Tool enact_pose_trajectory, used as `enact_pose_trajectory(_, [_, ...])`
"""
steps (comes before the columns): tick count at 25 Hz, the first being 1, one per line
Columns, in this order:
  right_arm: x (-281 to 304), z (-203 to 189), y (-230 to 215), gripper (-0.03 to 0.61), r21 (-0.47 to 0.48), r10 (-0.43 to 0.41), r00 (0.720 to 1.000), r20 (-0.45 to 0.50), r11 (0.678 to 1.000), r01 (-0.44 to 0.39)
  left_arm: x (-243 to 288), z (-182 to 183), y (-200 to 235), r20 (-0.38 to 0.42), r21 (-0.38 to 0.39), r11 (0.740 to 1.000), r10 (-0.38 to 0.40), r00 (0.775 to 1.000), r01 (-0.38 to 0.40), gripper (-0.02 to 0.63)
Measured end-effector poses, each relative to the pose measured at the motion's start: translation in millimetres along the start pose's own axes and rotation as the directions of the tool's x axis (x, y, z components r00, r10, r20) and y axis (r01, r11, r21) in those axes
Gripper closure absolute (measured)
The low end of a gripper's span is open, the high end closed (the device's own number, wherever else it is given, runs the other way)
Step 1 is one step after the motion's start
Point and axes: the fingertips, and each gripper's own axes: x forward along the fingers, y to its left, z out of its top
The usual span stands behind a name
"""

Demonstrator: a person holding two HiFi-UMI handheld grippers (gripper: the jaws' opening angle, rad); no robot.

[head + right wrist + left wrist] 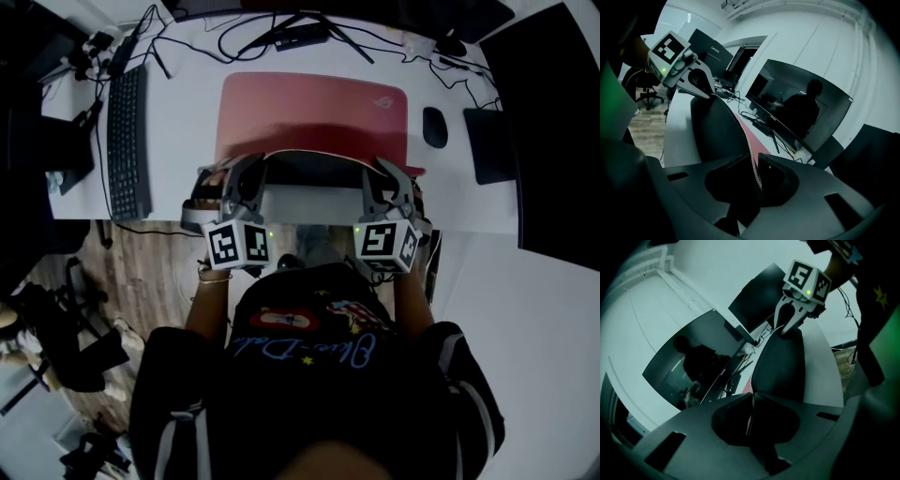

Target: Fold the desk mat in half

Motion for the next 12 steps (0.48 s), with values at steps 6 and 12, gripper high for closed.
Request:
enact_pose_trajectory(6, [44,11,-30,0.526,-0.02,0.037,0.999,0.006,0.999,-0.037,41,1,35,-0.042,-0.012,0.999,0.033,0.999,-0.033,0.598])
enact_pose_trajectory(12, [93,10,-50,0.526,-0.047,0.066,0.998,-0.016,0.997,-0.067,87,-8,53,-0.092,-0.04,0.999,0.031,0.995,-0.035,0.598])
